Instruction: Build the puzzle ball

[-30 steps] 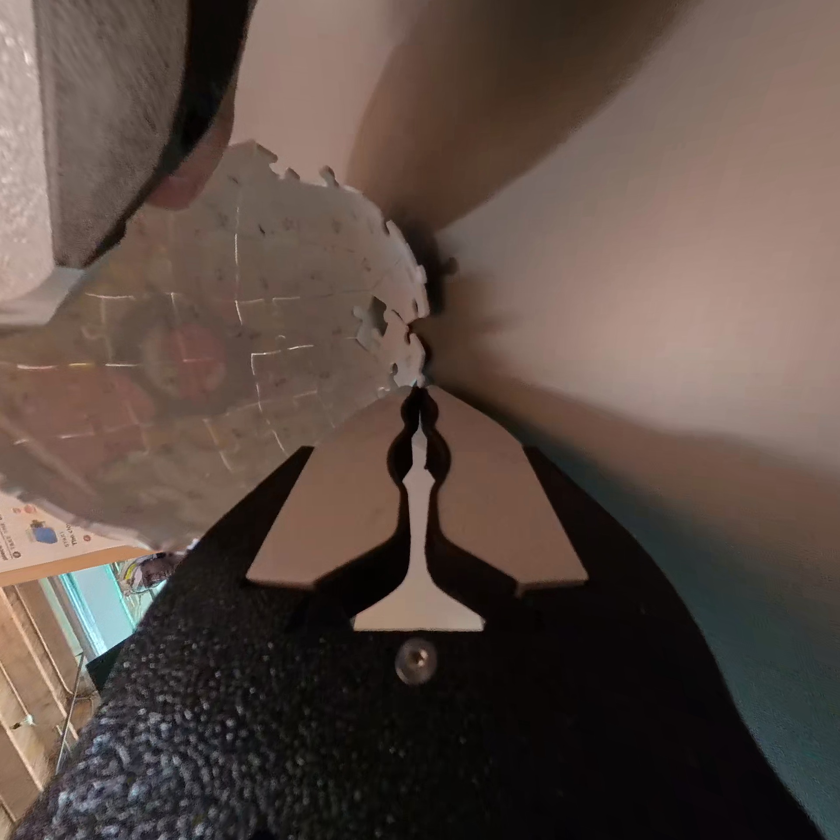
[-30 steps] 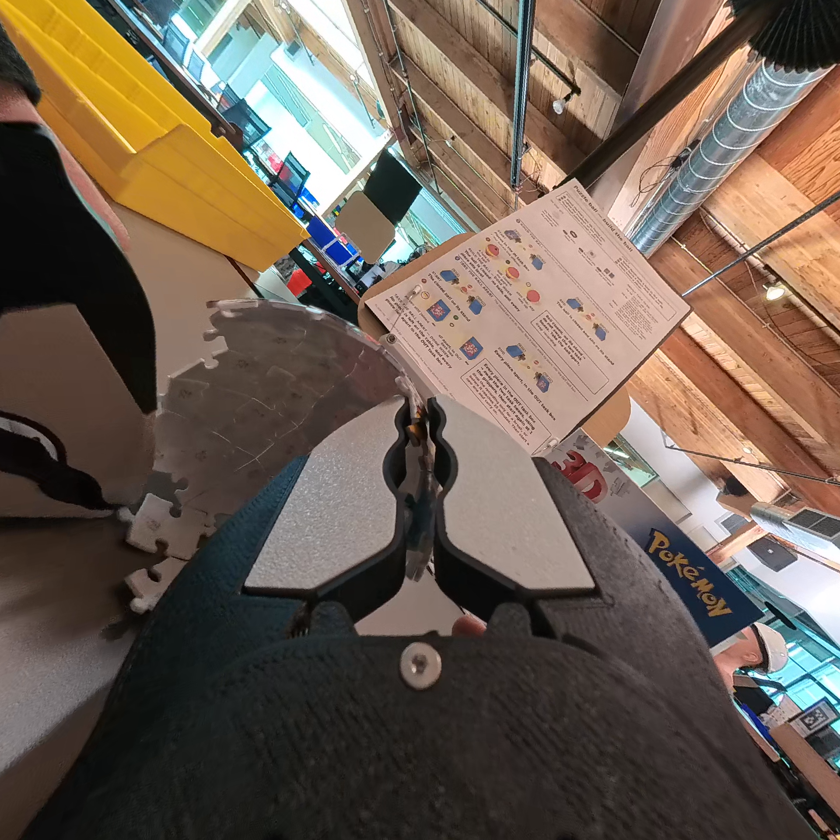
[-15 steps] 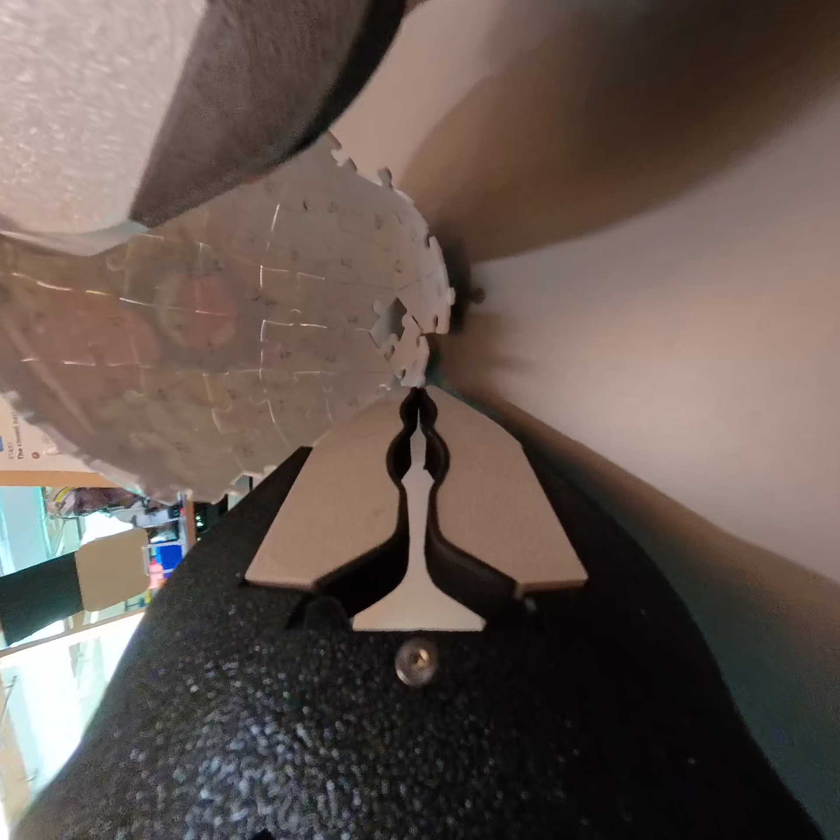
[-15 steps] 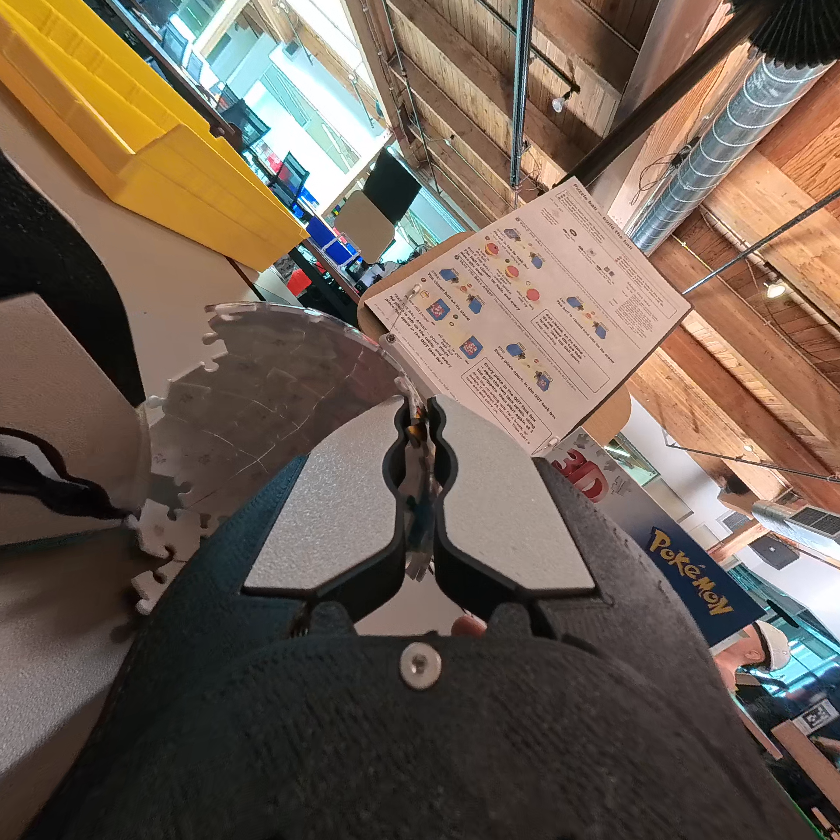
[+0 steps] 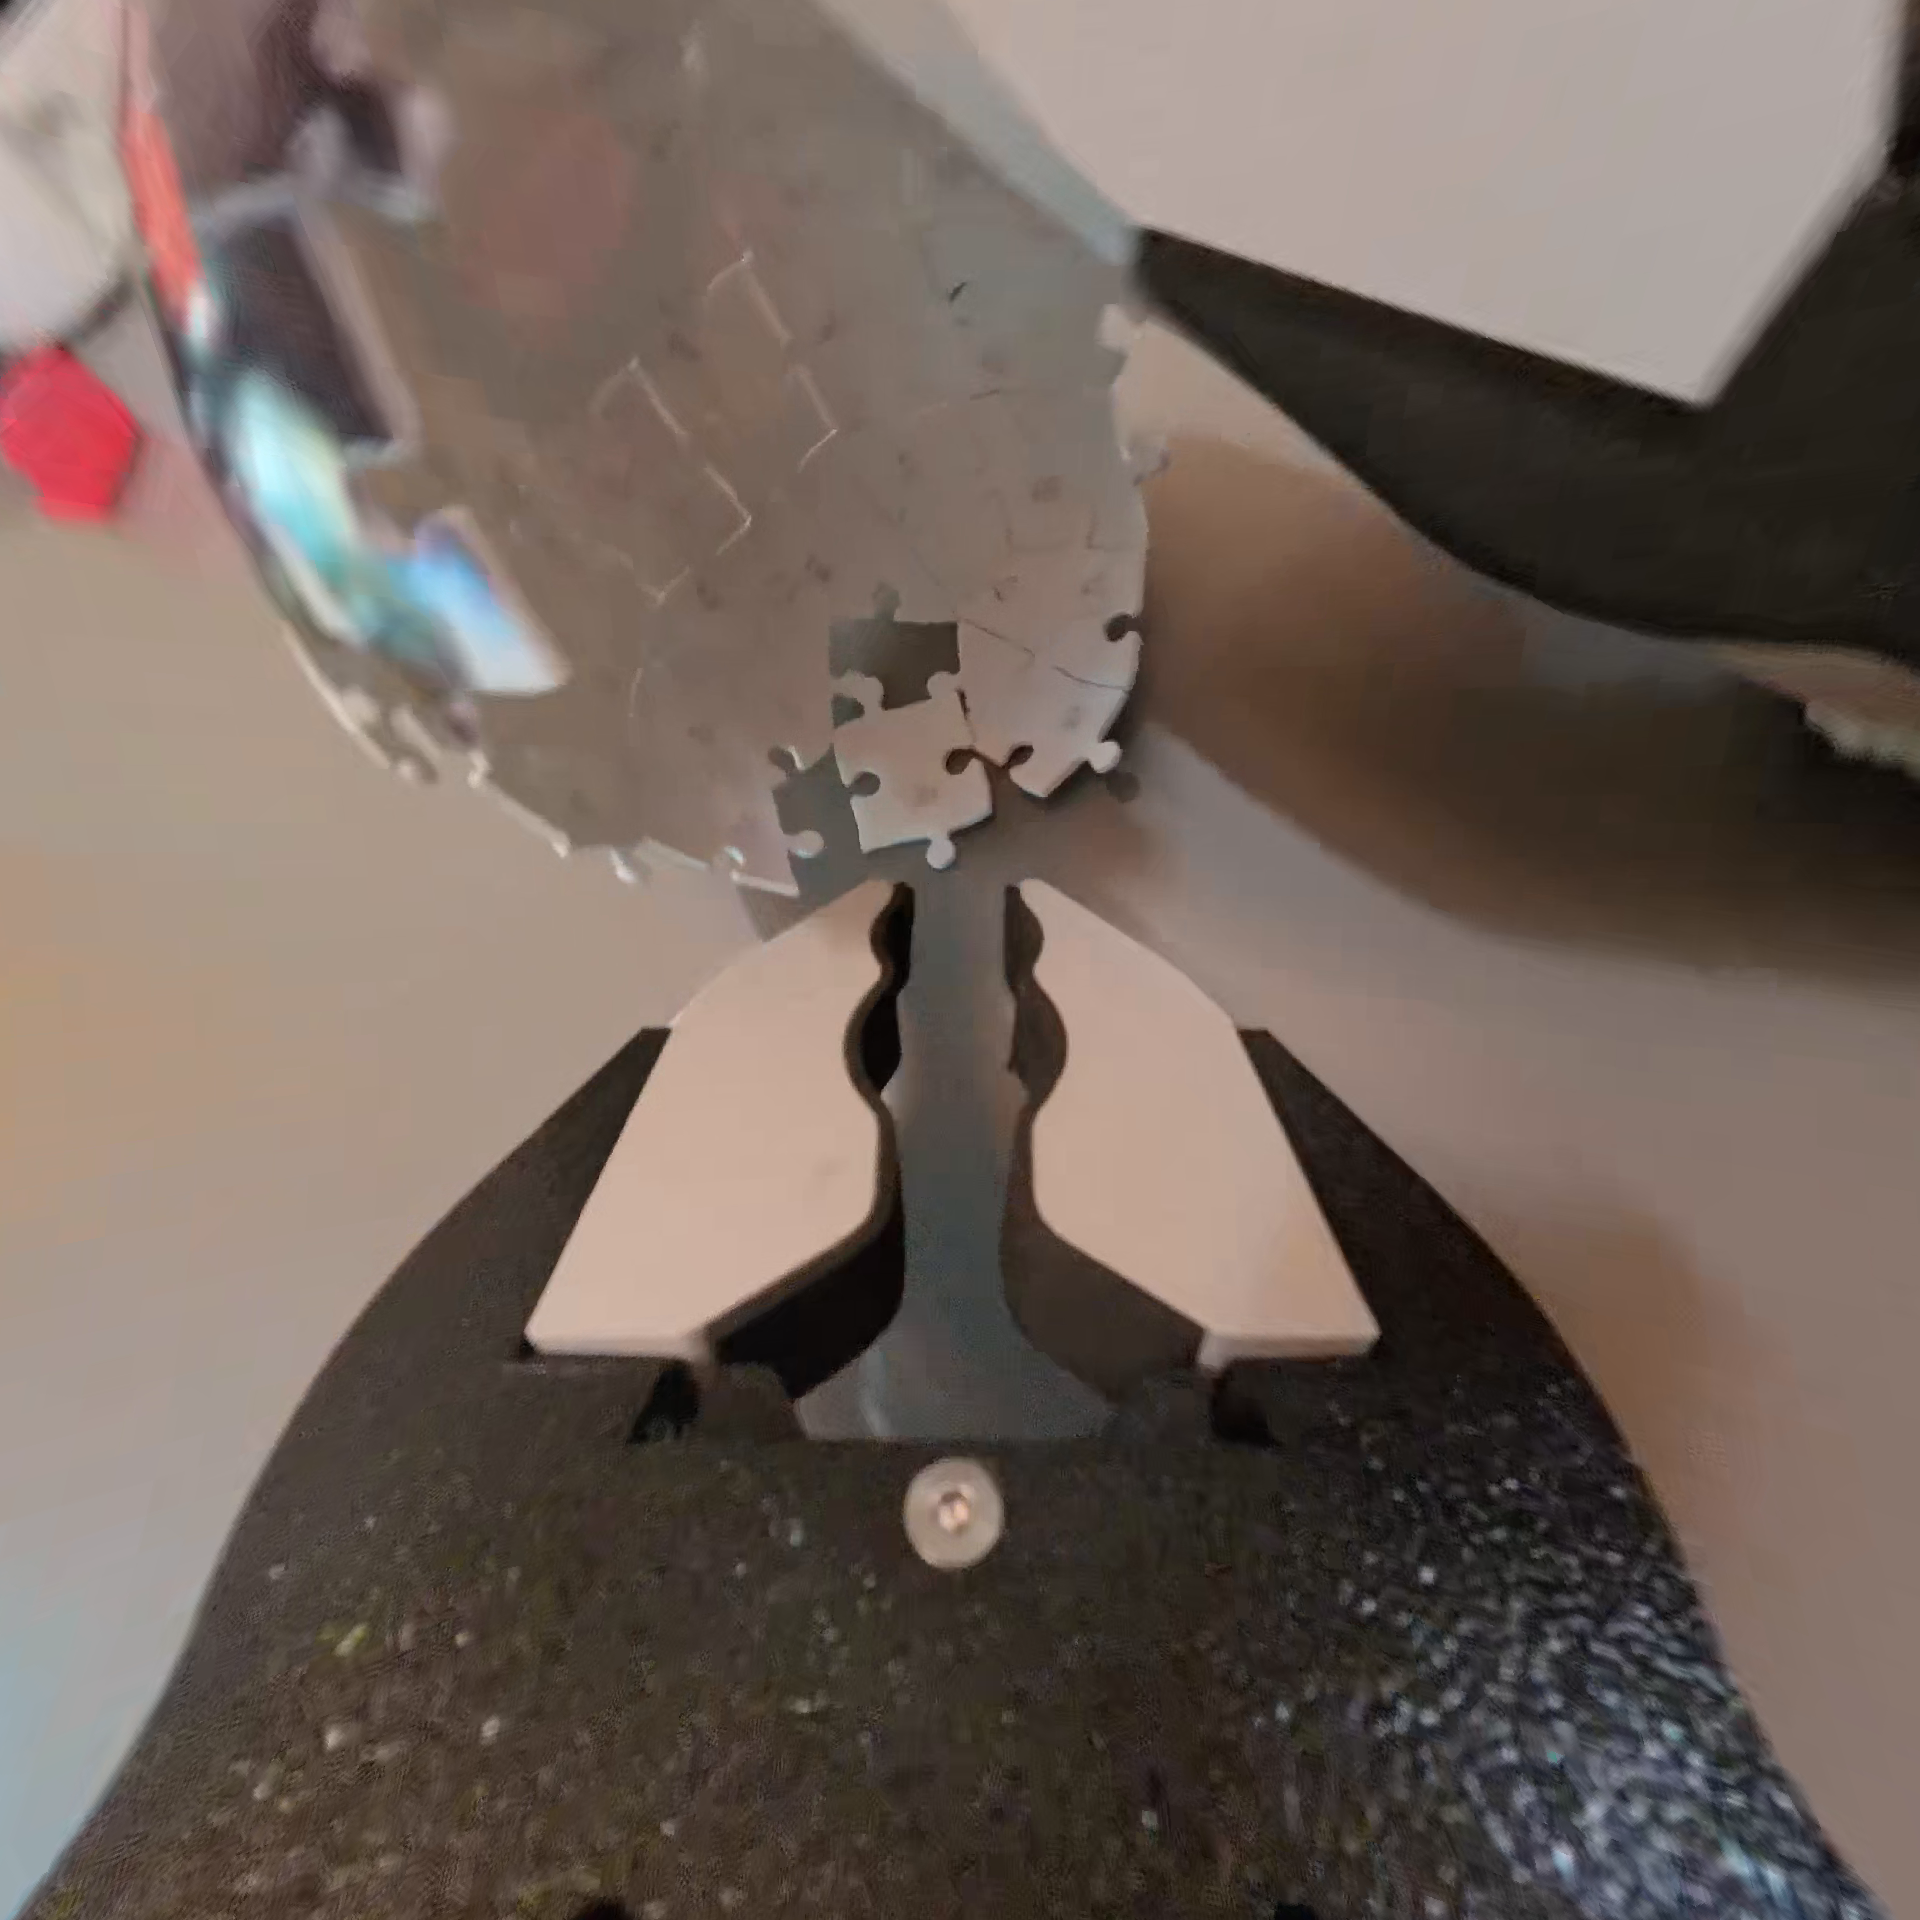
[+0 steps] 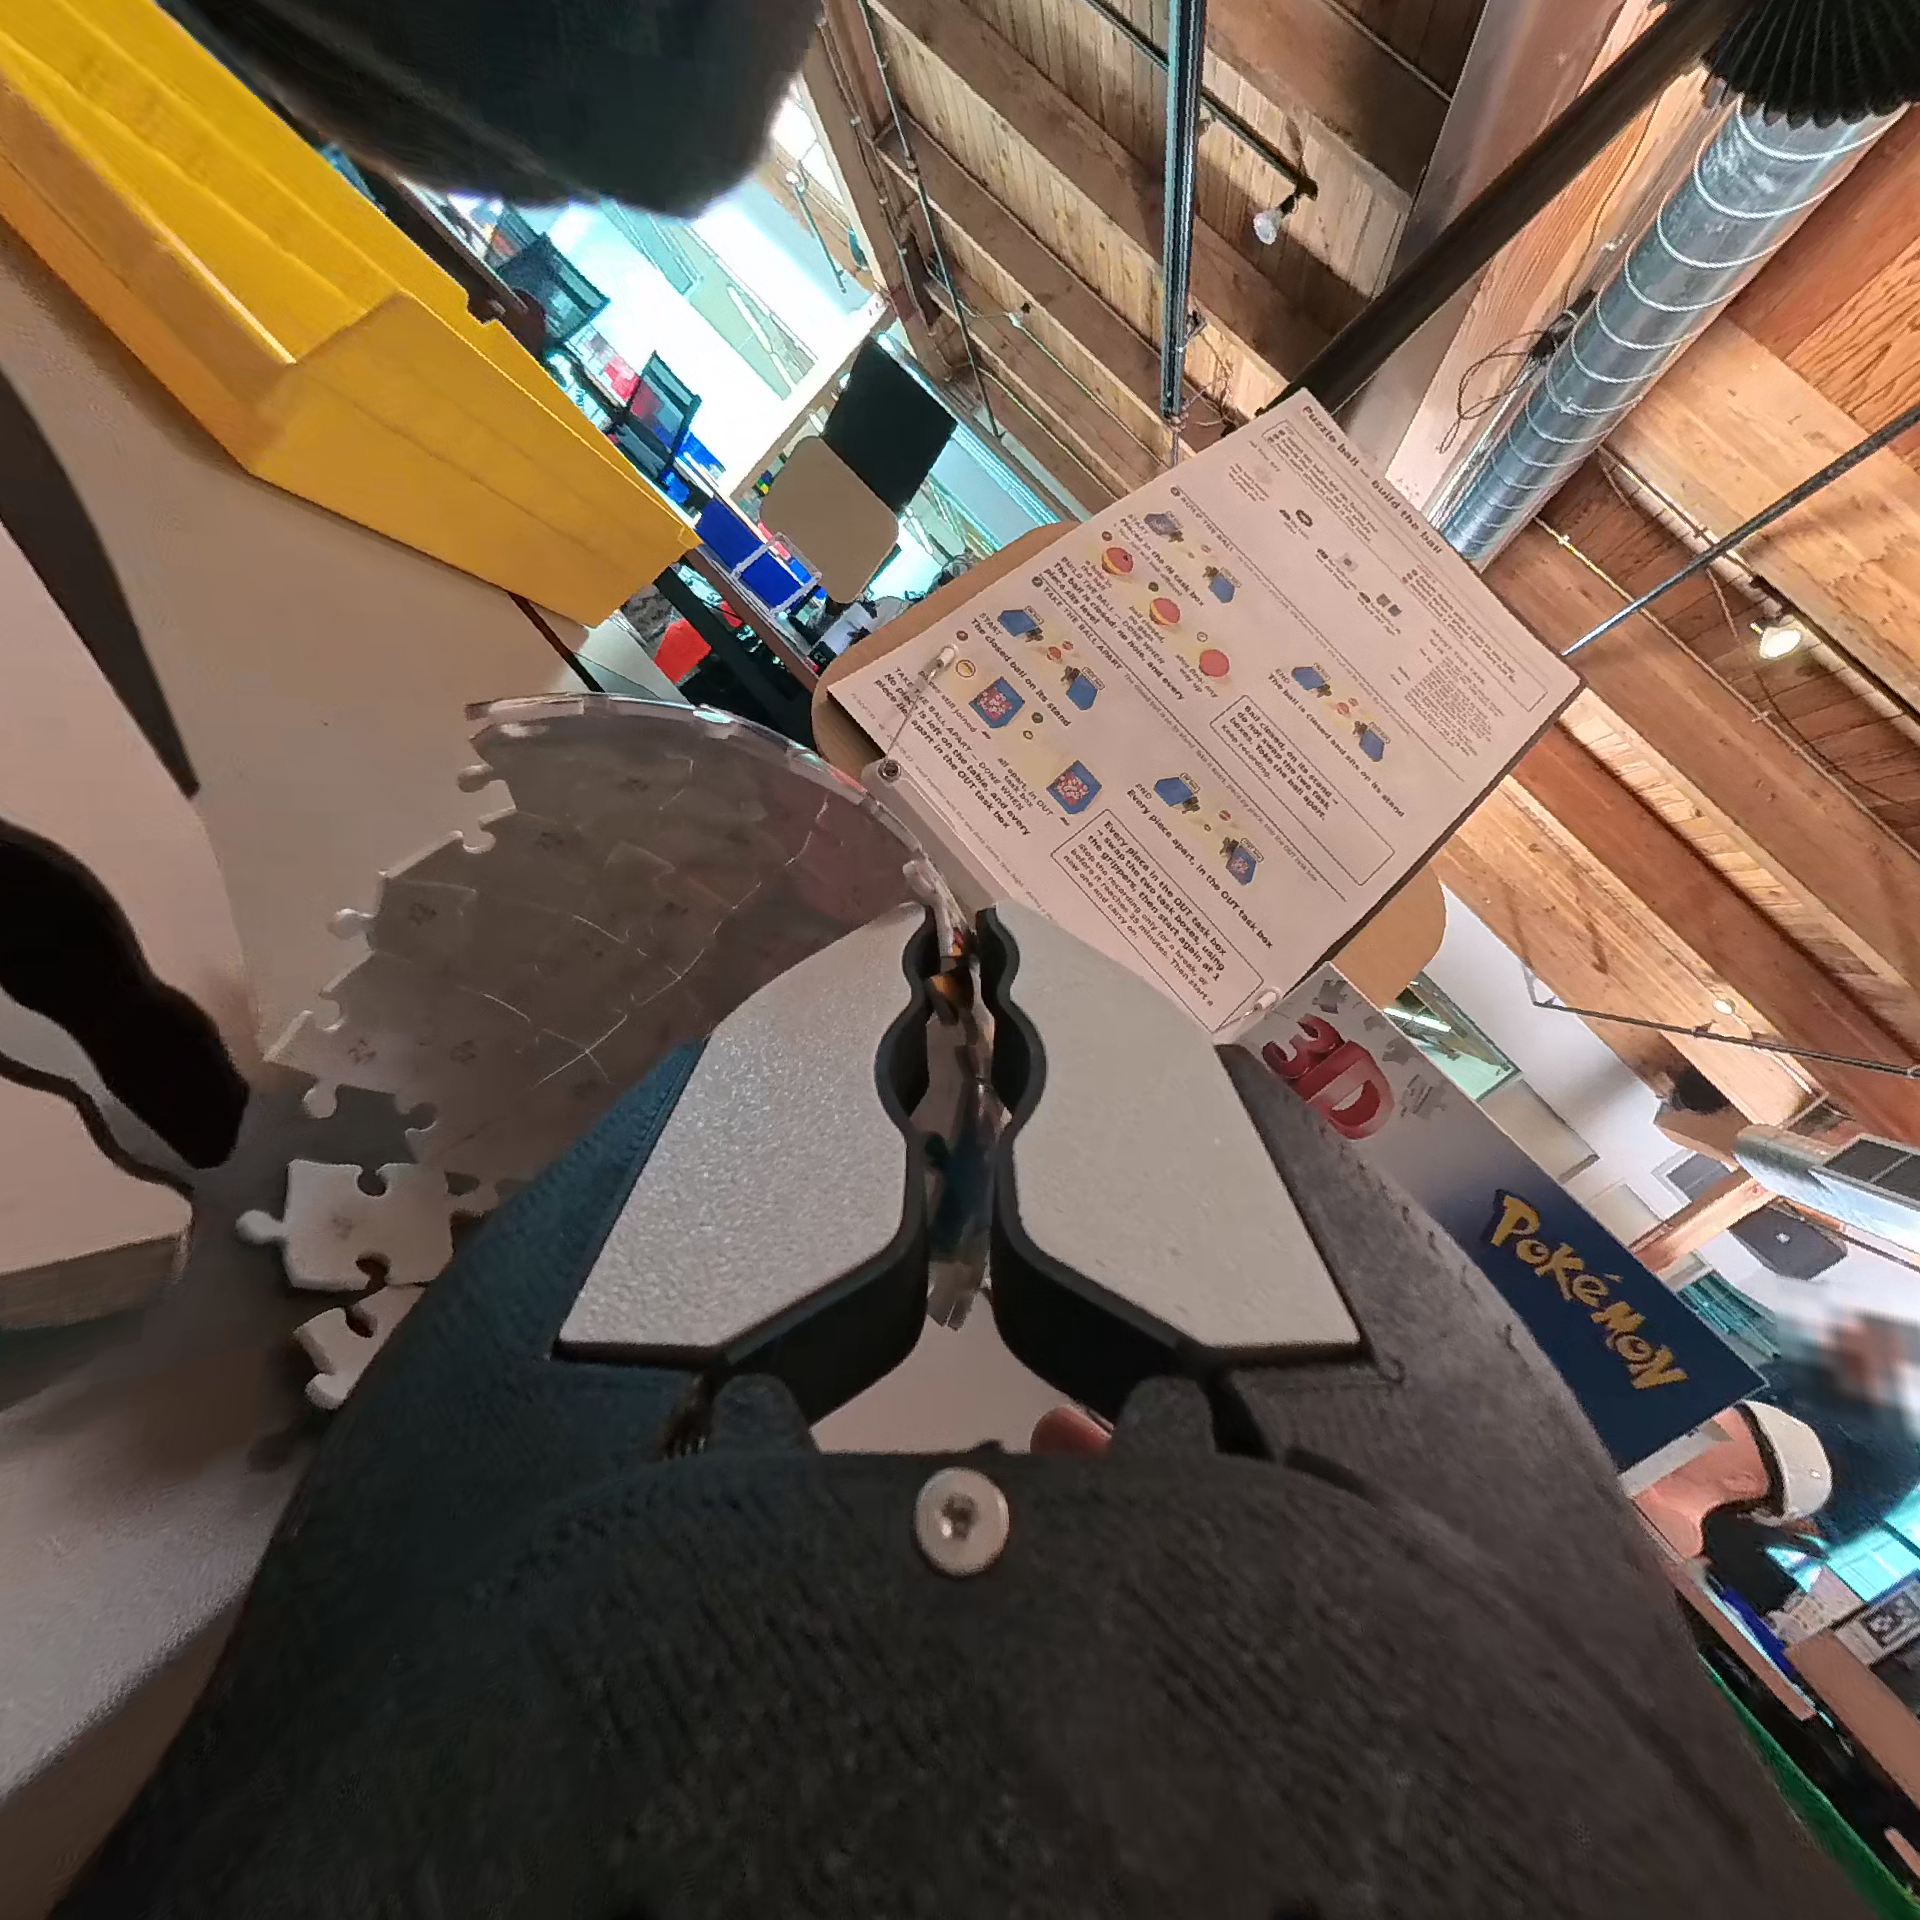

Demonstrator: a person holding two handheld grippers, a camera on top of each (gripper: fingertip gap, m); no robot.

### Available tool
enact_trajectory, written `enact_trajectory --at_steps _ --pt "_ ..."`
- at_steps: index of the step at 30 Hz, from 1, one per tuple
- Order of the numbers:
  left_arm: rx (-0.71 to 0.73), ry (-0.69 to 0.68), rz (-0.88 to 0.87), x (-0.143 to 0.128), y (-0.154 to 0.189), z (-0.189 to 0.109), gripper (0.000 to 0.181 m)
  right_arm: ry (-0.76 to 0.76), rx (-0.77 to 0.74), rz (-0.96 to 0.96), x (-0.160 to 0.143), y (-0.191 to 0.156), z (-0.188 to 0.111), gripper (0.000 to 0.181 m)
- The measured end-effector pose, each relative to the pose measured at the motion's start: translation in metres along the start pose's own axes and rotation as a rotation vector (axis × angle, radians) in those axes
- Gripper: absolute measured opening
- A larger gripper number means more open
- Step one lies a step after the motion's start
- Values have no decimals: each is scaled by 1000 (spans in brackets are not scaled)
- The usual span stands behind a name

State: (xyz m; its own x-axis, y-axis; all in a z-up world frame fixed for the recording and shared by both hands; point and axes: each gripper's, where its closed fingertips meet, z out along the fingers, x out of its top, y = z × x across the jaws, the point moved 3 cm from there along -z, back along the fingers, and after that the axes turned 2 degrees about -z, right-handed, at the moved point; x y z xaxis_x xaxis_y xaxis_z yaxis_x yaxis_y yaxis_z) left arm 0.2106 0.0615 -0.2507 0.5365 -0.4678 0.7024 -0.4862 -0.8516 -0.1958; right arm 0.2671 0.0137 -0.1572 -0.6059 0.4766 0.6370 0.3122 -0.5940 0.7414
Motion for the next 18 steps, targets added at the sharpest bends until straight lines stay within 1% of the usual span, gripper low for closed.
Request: enact_trajectory --at_steps 2,3,6,10,14,18 --pt "-43 -32 -156 -2 1 2 17 0 1 0 0 0 0 7" --pt "-61 -41 -223 -3 1 4 23 1 2 2 0 0 0 7" --pt "-61 -37 -347 0 -4 7 25 1 2 9 0 0 0 7" --pt "-22 -54 -363 2 -5 10 22 3 3 12 0 0 0 7" --pt "22 -59 -360 2 -8 11 11 1 2 15 0 0 0 7" --pt "14 -61 -361 3 -4 11 12 2 3 17 0 0 0 7"
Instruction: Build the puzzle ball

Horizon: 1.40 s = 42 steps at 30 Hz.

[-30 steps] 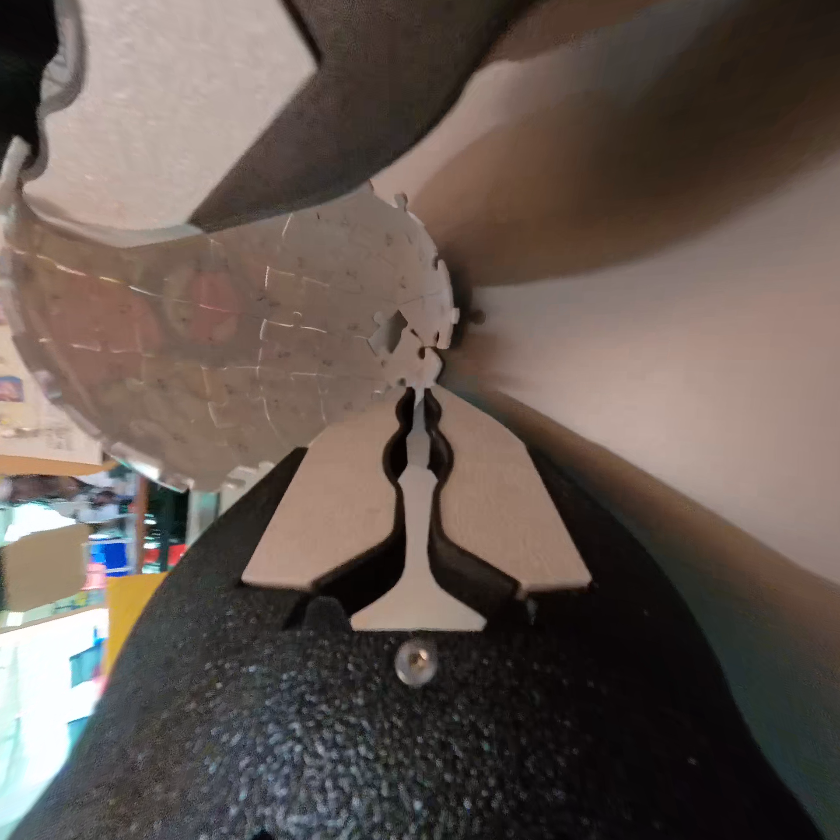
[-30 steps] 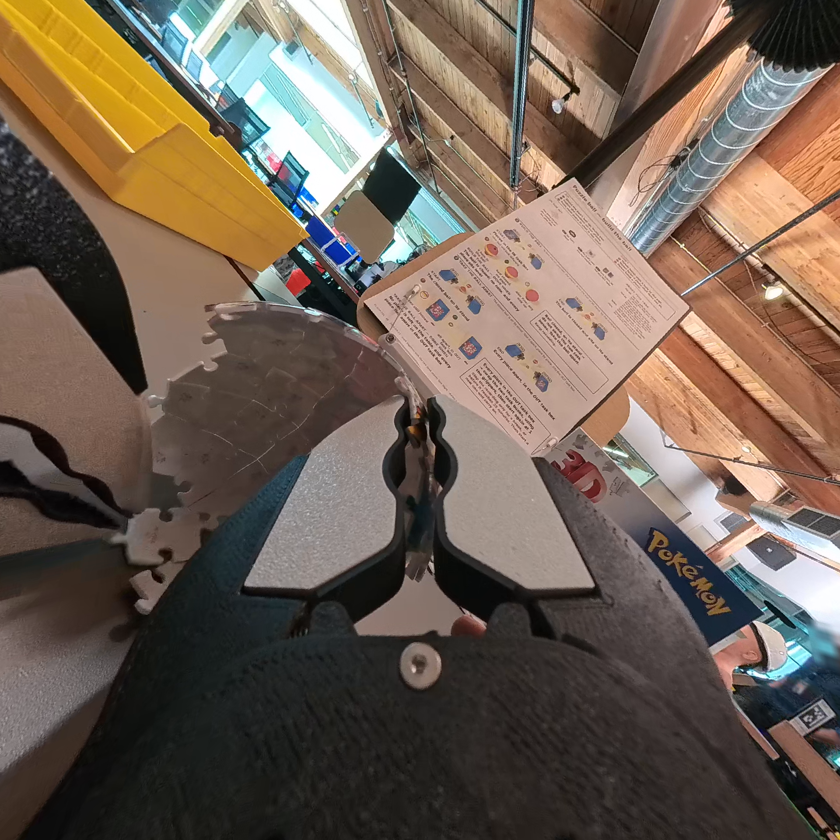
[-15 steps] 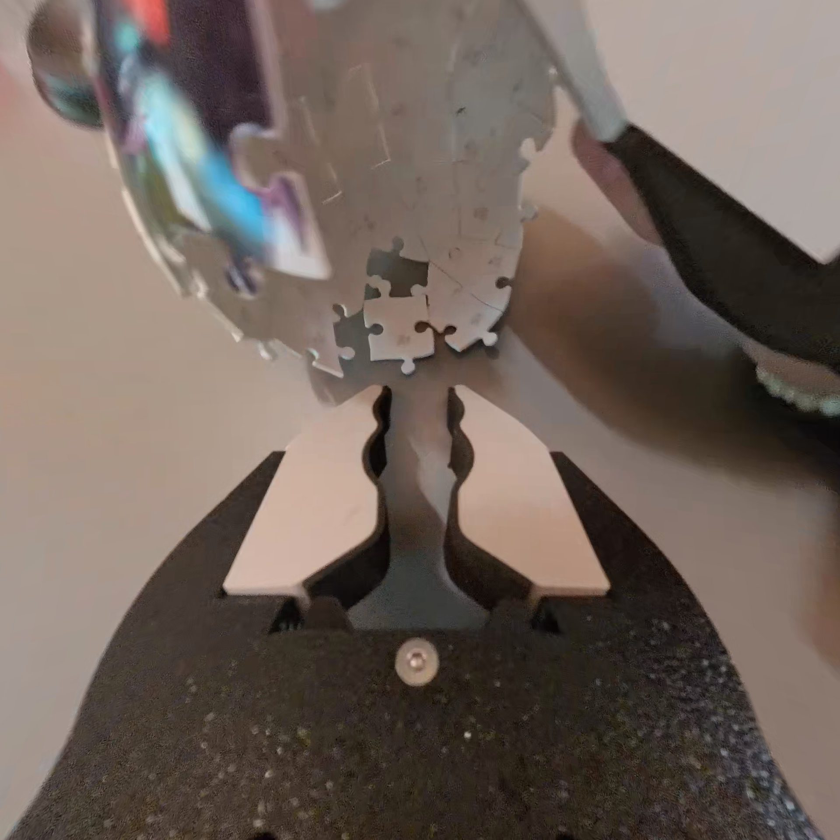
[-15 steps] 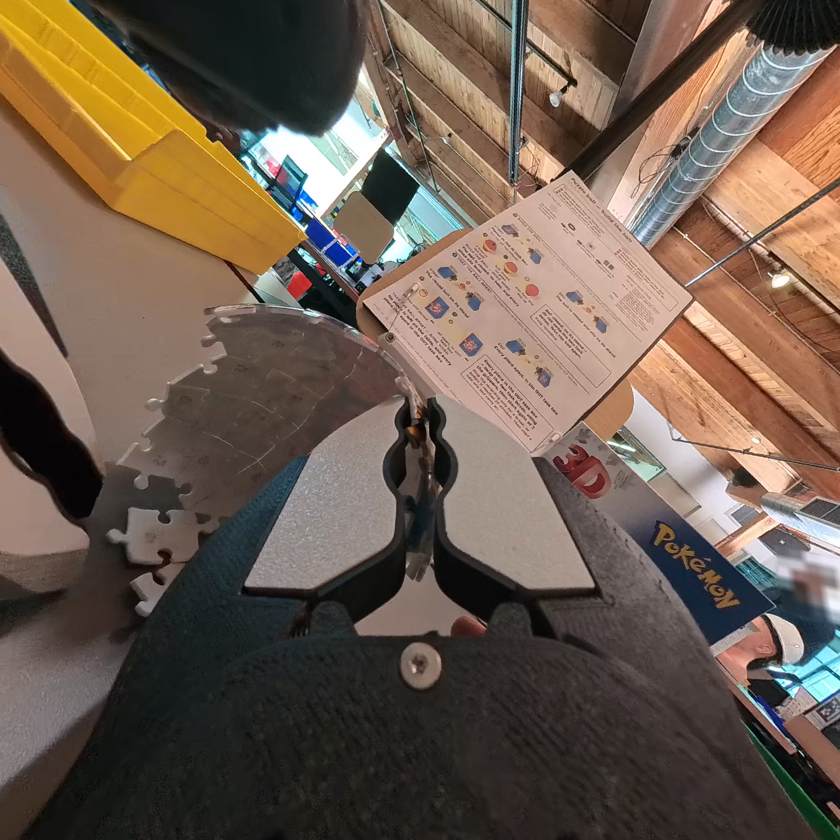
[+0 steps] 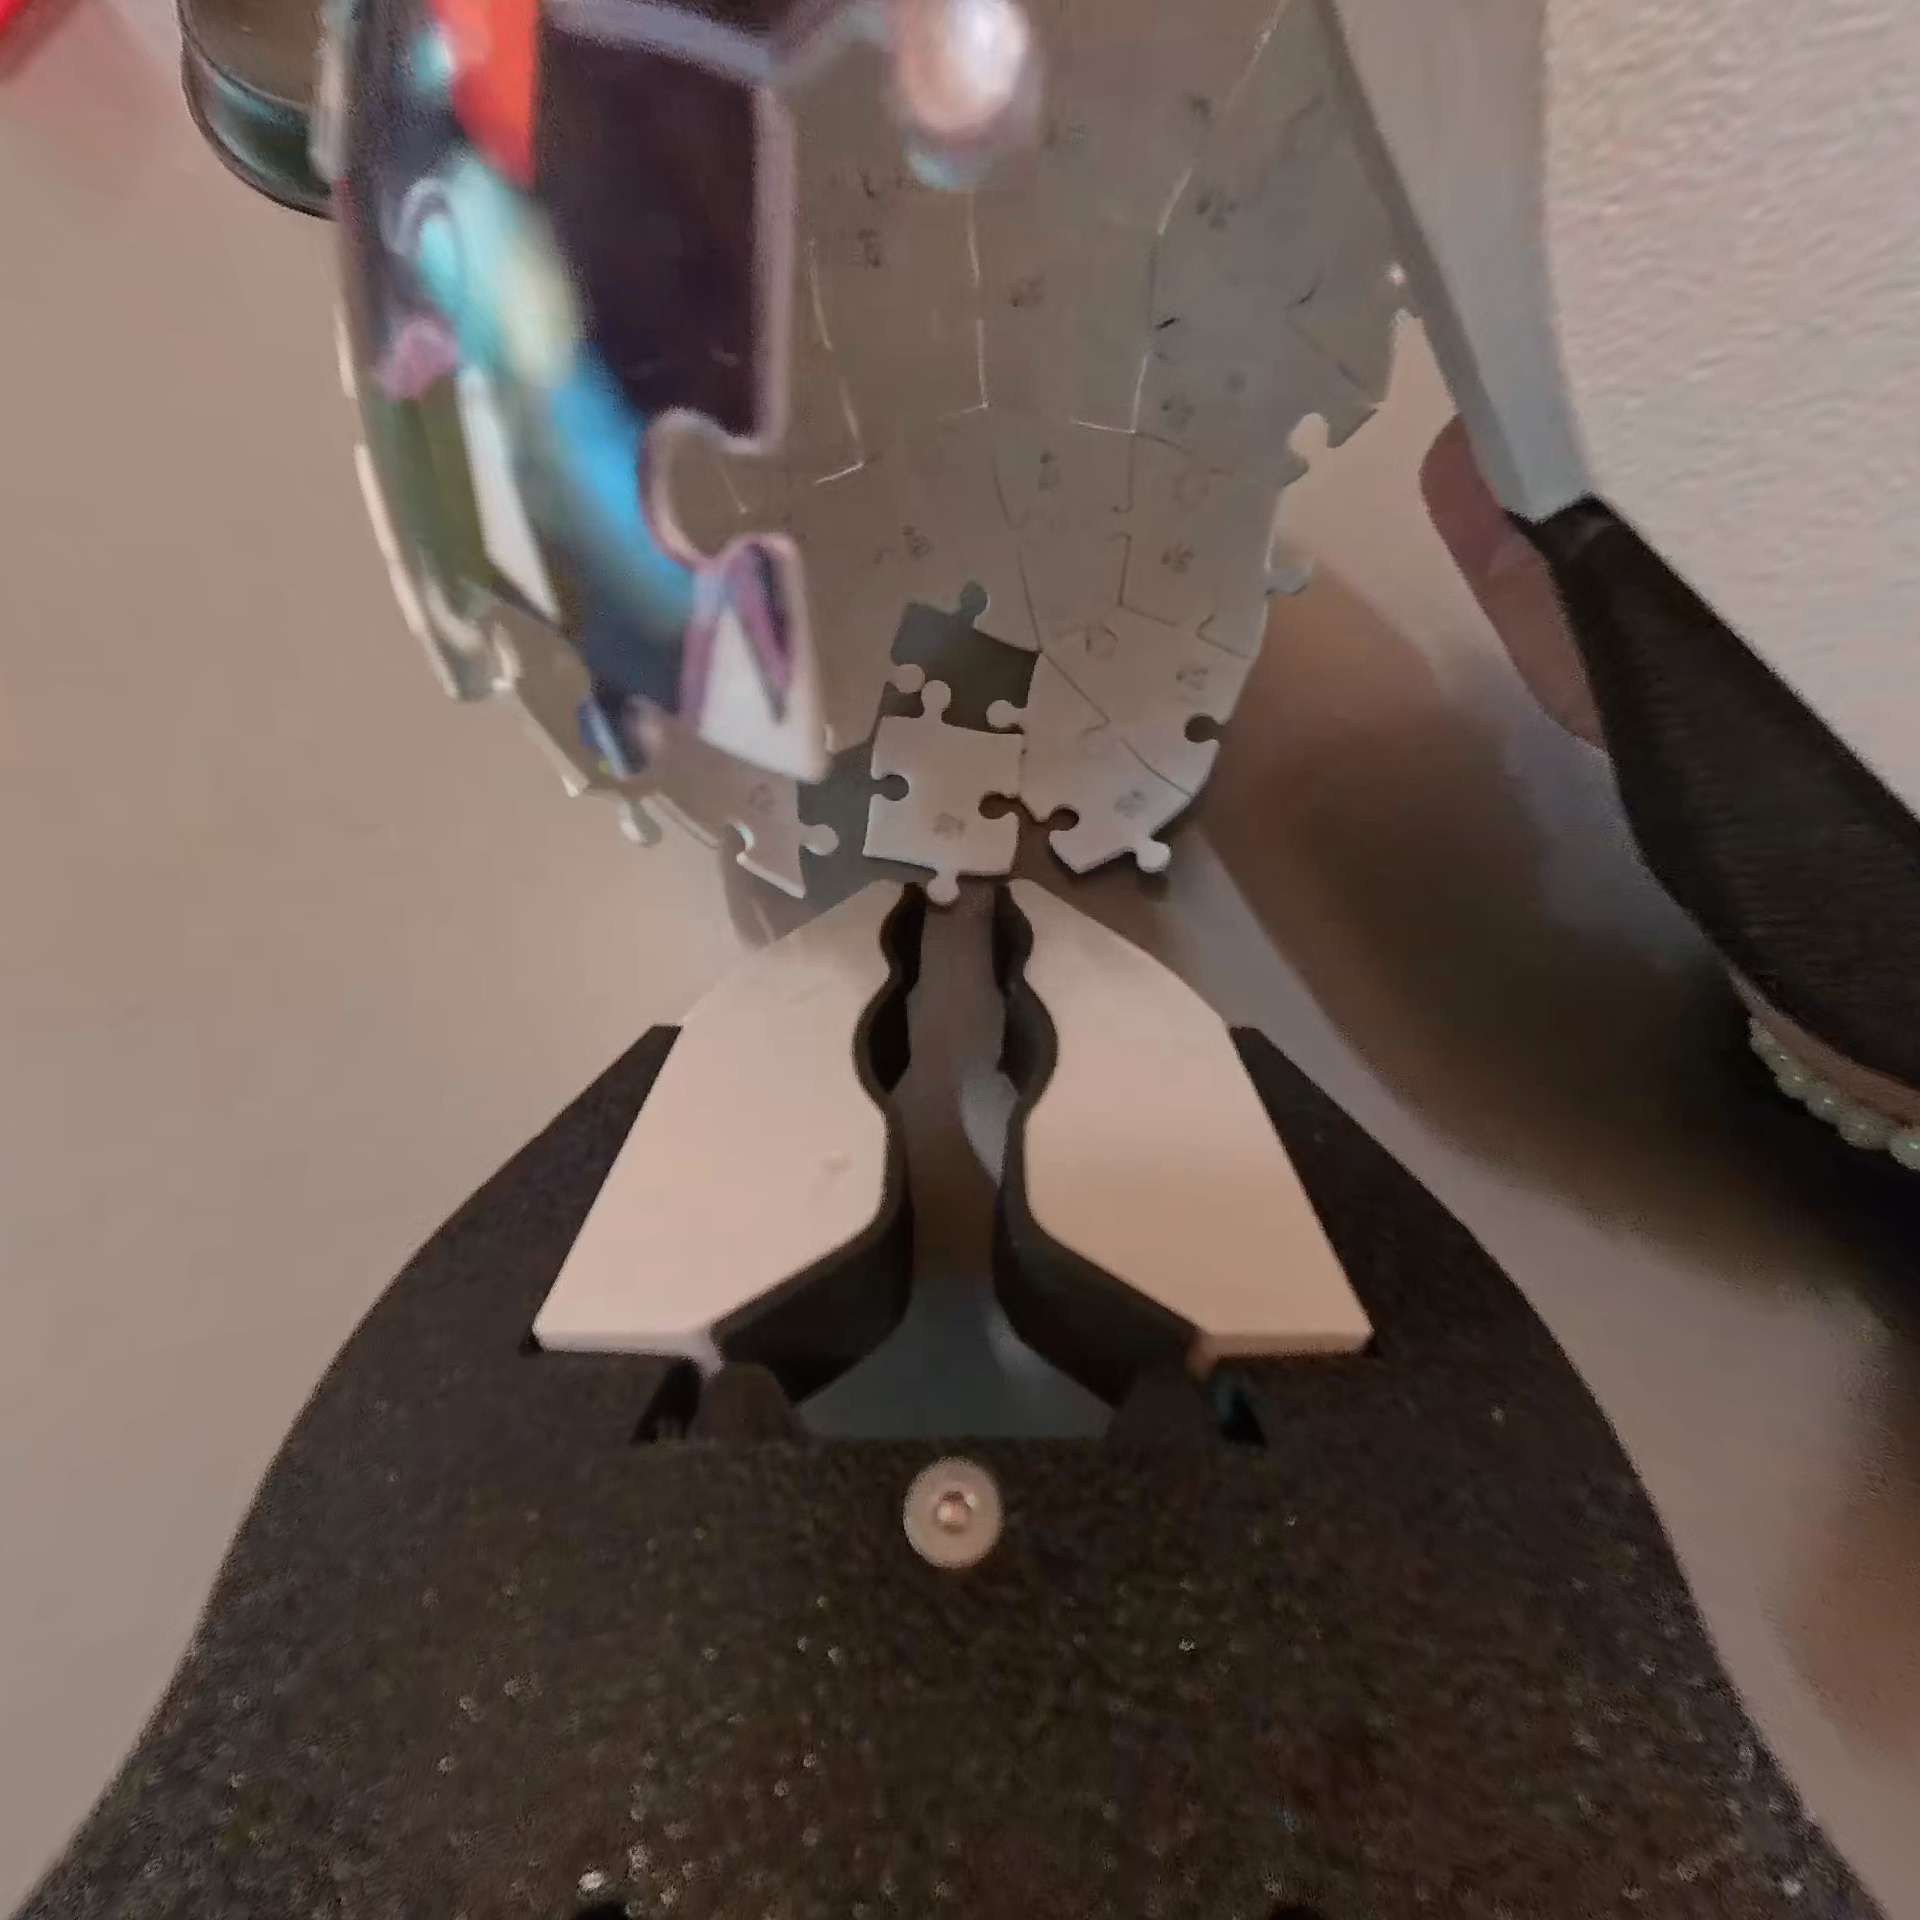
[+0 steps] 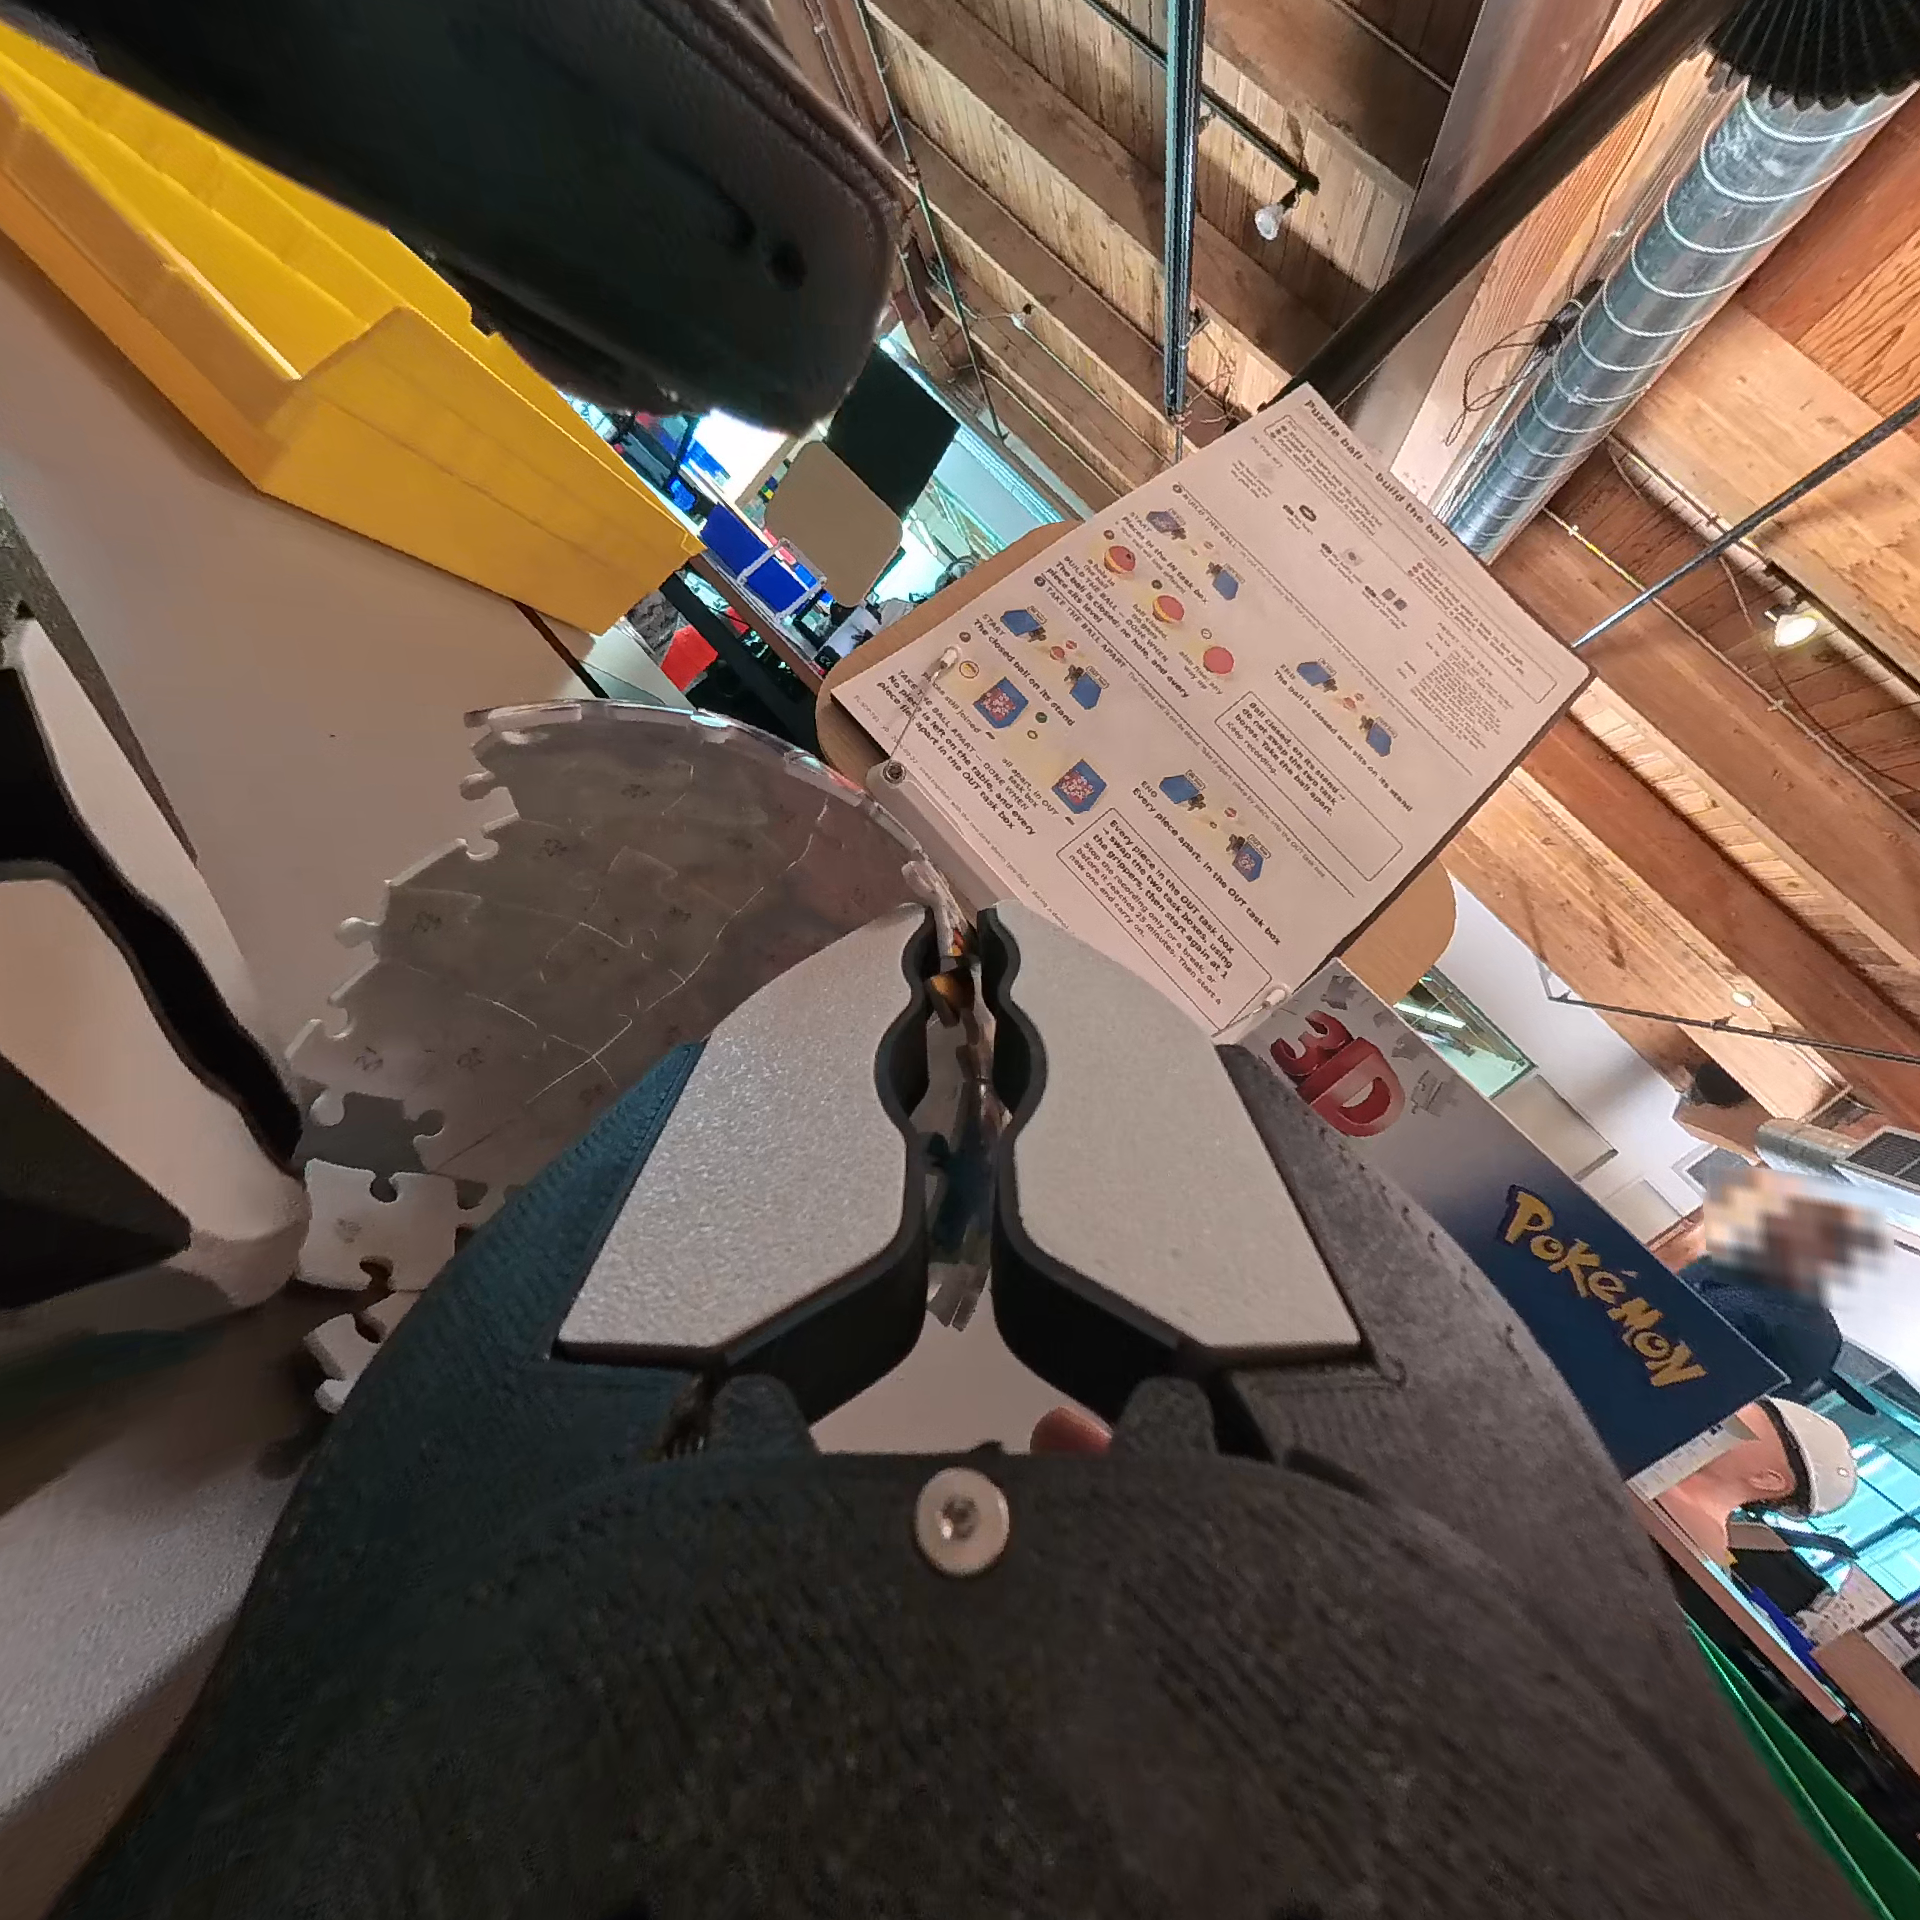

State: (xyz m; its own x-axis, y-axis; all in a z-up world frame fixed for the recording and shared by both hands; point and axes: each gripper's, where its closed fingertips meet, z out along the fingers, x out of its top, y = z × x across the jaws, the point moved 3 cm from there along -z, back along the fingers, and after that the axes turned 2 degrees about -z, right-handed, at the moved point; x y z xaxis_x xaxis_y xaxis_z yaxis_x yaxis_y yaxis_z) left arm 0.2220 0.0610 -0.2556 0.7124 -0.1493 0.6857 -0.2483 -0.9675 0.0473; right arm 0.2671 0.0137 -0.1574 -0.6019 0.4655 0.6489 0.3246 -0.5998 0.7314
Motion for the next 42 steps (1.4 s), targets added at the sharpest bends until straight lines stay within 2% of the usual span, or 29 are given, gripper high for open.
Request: enact_trajectory --at_steps 5,13,23,27,42 --pt "16 16 0 2 0 1 5 0 0 2 0 0 0 7" --pt "20 27 12 4 -1 1 4 -1 -1 5 0 0 0 7" --pt "38 120 156 17 1 -2 4 -3 -2 12 -1 1 0 7" --pt "19 63 199 16 -2 6 4 -6 -4 17 -2 1 0 7" --pt "-8 6 281 19 -6 12 5 -5 -3 22 -2 2 0 7"
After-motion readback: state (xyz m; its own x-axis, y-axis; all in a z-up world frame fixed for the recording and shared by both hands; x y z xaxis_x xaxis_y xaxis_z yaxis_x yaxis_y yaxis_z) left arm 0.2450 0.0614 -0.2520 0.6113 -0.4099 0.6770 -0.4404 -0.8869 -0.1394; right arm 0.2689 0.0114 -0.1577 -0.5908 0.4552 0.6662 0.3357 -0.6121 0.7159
